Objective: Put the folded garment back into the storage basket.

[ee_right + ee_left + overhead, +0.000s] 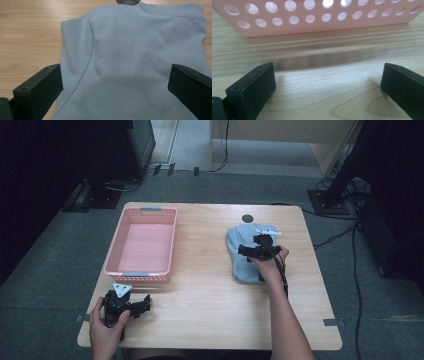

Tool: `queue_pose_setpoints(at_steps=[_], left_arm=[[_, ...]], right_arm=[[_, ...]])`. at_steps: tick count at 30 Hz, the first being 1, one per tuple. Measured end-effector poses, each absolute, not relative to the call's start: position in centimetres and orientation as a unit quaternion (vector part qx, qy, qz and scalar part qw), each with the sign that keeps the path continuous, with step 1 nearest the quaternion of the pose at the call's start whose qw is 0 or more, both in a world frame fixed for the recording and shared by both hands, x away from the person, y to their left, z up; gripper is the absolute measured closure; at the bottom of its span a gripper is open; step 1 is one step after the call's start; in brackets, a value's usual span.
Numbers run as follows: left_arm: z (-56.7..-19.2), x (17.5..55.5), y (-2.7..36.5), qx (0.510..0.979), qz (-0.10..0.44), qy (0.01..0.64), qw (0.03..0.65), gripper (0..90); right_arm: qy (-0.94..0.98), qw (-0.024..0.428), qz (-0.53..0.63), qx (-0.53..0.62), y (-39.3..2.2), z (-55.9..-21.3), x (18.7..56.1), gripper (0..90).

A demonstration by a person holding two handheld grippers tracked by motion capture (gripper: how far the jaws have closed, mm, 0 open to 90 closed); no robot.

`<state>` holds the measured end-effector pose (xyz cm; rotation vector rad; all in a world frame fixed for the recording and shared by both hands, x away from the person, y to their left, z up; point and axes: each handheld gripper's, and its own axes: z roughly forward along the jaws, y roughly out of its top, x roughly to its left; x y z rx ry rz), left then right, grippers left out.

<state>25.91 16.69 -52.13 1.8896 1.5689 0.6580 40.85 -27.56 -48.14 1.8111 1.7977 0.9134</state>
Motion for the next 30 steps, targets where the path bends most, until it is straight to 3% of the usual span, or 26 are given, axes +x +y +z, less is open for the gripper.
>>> queue_pose_setpoints(at_steps=[30], left_arm=[[-52.1,25.9,16.7,0.710,0.247,0.589,0.295,0.0]], right_arm=[[0.644,0.204,0.338,0.655,-28.4,-50.3,42.6,0.0]])
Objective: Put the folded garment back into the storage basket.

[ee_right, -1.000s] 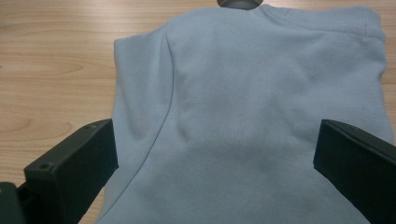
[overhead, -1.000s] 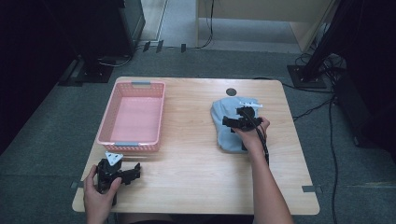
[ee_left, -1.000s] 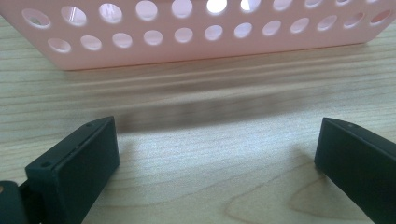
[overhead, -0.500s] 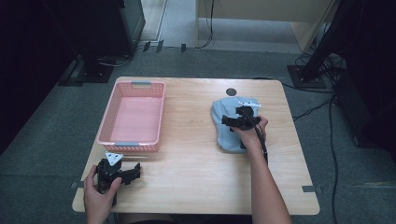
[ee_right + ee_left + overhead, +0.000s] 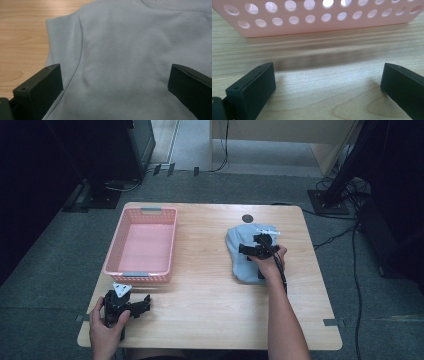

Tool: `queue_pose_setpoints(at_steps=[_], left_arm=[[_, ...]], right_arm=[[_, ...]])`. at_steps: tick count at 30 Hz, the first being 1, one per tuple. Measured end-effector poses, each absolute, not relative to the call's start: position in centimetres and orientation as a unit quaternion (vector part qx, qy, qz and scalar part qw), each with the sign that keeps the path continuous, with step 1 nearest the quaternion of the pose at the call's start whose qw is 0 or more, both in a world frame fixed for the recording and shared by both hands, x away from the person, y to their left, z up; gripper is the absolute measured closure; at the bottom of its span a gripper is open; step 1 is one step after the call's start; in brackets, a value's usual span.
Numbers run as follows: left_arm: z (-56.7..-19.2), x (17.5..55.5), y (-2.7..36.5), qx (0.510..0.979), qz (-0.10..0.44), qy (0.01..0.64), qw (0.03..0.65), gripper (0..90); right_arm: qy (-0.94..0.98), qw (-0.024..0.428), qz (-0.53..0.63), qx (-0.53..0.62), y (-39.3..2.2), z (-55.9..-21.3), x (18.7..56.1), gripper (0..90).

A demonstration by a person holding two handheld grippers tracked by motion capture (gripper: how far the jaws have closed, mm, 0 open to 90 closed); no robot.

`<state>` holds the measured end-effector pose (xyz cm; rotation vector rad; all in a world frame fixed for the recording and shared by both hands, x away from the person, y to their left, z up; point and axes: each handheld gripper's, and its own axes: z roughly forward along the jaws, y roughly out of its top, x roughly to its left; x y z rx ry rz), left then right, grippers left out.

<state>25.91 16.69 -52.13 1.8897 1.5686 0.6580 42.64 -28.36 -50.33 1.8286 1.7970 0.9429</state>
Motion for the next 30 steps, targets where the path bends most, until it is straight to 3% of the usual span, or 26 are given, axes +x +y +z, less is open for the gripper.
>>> queue_pose_setpoints(at_steps=[23,26,29,30], left_arm=[[-52.1,25.8,16.7,0.711,0.247,0.588,0.295,0.0],[-52.1,25.8,16.7,0.711,0.247,0.588,0.295,0.0],[-52.1,25.8,16.7,0.711,0.247,0.588,0.295,0.0],[-52.1,25.8,16.7,0.711,0.247,0.588,0.295,0.0]], right_arm=[[0.663,0.240,0.310,0.637,-27.5,-52.2,43.0,1.2],[0.667,0.245,0.306,0.633,-27.3,-52.2,42.8,5.5],[0.650,0.256,0.326,0.637,-27.7,-52.0,42.0,36.4],[0.650,0.256,0.326,0.637,-27.7,-52.0,42.0,36.4]])
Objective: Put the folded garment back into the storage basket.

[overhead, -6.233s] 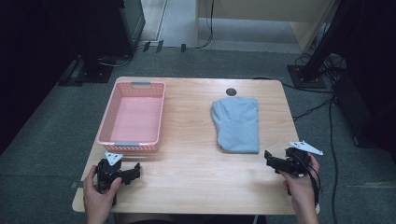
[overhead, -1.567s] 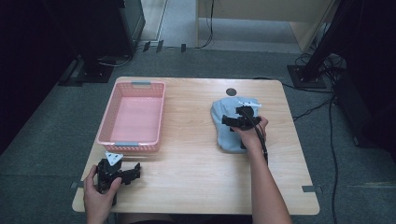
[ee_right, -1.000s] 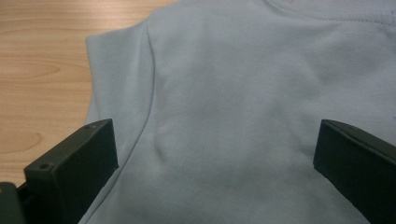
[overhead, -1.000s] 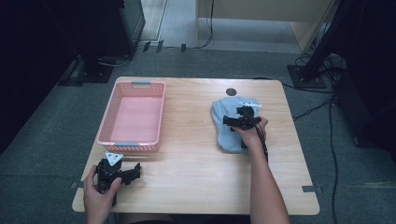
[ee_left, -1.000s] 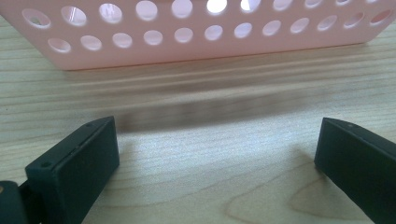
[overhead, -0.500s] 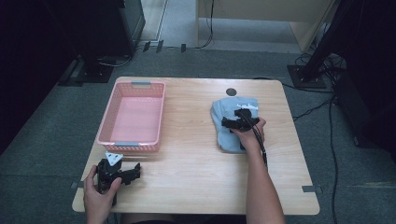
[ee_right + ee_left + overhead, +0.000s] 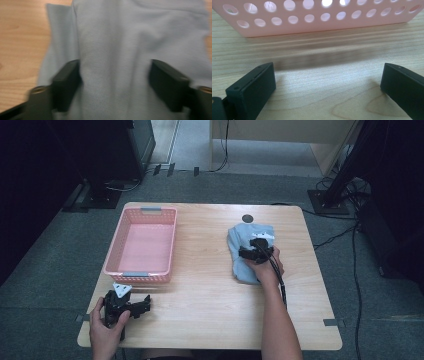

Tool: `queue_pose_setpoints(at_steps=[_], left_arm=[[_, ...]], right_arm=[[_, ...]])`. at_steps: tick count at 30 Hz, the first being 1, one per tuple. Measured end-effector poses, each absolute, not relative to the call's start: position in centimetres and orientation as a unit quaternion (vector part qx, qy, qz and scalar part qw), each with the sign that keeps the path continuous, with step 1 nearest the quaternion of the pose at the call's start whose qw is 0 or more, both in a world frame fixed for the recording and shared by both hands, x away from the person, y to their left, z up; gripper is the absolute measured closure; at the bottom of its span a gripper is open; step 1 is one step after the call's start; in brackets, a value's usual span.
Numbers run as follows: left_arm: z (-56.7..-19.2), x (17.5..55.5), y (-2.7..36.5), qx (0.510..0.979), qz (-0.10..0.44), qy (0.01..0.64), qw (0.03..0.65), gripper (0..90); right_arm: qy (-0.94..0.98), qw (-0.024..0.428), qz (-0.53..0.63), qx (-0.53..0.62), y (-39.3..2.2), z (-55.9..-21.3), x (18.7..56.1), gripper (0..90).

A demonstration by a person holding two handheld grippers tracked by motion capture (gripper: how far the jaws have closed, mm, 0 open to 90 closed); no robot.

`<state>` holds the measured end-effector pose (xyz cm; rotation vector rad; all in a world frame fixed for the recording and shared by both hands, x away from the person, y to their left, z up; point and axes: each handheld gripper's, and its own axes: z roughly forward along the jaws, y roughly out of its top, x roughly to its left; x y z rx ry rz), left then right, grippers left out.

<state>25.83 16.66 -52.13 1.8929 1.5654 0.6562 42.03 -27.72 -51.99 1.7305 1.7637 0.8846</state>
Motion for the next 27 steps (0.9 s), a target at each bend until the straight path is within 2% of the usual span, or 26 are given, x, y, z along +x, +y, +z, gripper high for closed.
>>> queue_pose_setpoints(at_steps=[1,2,9,17,20,27], left_arm=[[-52.1,25.8,16.7,0.711,0.247,0.588,0.295,0.0],[-52.1,25.8,16.7,0.711,0.247,0.588,0.295,0.0],[-52.1,25.8,16.7,0.711,0.247,0.588,0.295,0.0],[-52.1,25.9,16.6,0.712,0.246,0.588,0.295,0.0],[-52.1,25.8,16.6,0.711,0.246,0.588,0.295,0.0],[-52.1,25.8,16.6,0.711,0.246,0.589,0.295,0.0]], right_arm=[[0.626,0.259,0.334,0.656,-28.3,-51.9,41.7,50.4],[0.616,0.256,0.340,0.663,-28.6,-52.0,41.6,52.9],[0.625,0.266,0.333,0.654,-28.3,-51.9,41.5,56.8],[0.628,0.269,0.331,0.651,-28.1,-51.9,41.4,57.1],[0.627,0.272,0.329,0.651,-28.0,-51.9,41.2,64.9],[0.639,0.279,0.335,0.634,-27.8,-51.8,40.5,67.0]])
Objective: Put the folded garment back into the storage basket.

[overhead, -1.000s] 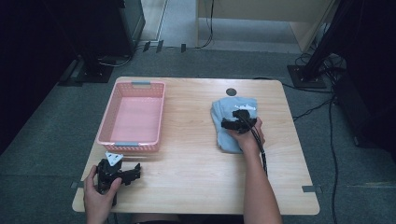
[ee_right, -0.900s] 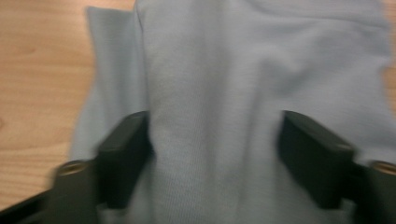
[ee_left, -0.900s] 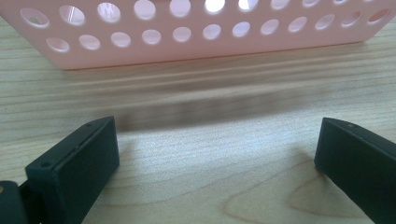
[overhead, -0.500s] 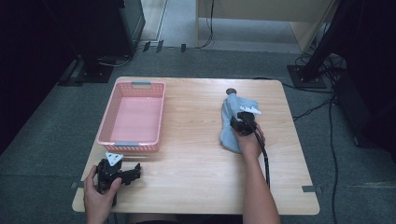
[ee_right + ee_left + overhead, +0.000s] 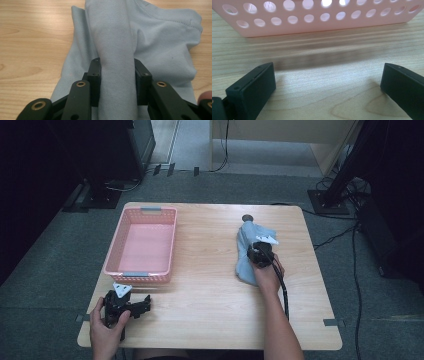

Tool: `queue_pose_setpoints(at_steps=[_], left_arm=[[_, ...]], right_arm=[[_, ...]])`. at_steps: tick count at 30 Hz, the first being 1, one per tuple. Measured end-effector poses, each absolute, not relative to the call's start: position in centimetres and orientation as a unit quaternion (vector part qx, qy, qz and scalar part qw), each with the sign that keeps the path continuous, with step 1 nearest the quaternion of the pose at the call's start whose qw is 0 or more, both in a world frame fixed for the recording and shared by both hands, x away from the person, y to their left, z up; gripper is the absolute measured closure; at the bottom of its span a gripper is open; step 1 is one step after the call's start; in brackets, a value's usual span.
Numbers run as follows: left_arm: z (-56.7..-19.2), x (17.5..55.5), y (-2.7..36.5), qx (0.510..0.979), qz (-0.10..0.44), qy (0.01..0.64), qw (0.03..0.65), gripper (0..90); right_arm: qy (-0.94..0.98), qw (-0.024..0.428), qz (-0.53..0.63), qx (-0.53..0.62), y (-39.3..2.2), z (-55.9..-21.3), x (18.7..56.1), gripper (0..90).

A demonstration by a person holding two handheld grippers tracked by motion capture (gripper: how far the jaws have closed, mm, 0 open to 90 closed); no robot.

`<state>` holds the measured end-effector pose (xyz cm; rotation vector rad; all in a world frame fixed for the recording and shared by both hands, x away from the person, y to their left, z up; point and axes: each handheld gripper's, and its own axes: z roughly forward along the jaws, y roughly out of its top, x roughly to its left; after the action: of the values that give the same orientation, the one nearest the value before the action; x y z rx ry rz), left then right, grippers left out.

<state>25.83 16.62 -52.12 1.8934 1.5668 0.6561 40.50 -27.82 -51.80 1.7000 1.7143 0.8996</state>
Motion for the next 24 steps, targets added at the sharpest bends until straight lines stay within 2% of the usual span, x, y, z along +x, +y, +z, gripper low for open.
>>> queue_pose_setpoints(at_steps=[4,8,24], left_arm=[[-52.1,25.8,16.6,0.711,0.246,0.589,0.294,0.0],[-52.1,25.8,16.6,0.711,0.246,0.589,0.294,0.0],[-52.1,25.8,16.6,0.711,0.246,0.589,0.295,0.0]], right_arm=[[0.631,0.290,0.337,0.636,-27.6,-51.6,40.1,67.4],[0.614,0.272,0.343,0.657,-27.6,-51.1,39.7,68.1],[0.630,0.261,0.369,0.631,-26.1,-47.3,38.5,69.5]])
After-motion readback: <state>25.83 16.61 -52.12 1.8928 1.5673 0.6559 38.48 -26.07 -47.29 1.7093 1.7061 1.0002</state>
